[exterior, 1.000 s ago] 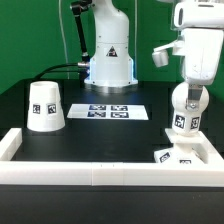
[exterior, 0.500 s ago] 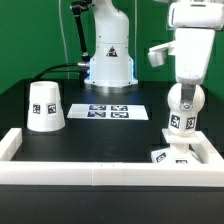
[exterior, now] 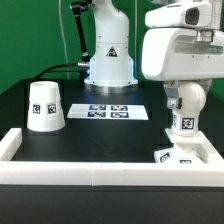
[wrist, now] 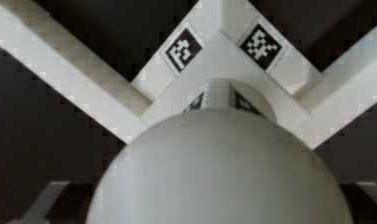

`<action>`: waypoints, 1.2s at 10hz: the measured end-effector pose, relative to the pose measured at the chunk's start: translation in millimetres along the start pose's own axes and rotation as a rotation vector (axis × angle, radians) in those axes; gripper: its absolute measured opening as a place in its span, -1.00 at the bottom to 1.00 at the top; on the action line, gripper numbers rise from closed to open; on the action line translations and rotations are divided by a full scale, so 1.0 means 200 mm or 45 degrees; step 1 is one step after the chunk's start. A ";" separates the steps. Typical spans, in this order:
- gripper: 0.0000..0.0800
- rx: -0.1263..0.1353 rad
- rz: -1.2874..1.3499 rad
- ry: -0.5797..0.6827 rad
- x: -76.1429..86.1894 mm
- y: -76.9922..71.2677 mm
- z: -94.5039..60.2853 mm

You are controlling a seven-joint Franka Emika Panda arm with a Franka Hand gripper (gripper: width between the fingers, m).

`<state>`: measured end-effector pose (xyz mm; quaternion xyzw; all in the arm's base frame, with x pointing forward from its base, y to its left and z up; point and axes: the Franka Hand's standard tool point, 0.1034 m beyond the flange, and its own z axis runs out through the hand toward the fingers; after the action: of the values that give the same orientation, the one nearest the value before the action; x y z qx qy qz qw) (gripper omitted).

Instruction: Assemble lamp

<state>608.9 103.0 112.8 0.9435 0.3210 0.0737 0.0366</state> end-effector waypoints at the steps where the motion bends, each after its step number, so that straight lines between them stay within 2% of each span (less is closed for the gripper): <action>1: 0.45 0.000 0.071 0.000 0.00 0.00 0.00; 5: 0.45 0.004 0.386 0.000 -0.01 0.01 0.00; 12: 0.45 -0.005 1.325 -0.036 -0.03 0.01 0.01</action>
Offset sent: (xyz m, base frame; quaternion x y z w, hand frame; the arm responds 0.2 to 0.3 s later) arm 0.0000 0.0000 0.0000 0.0000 0.0000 0.1938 0.9810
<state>605.3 97.4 110.7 0.9791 -0.1912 0.0700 0.0011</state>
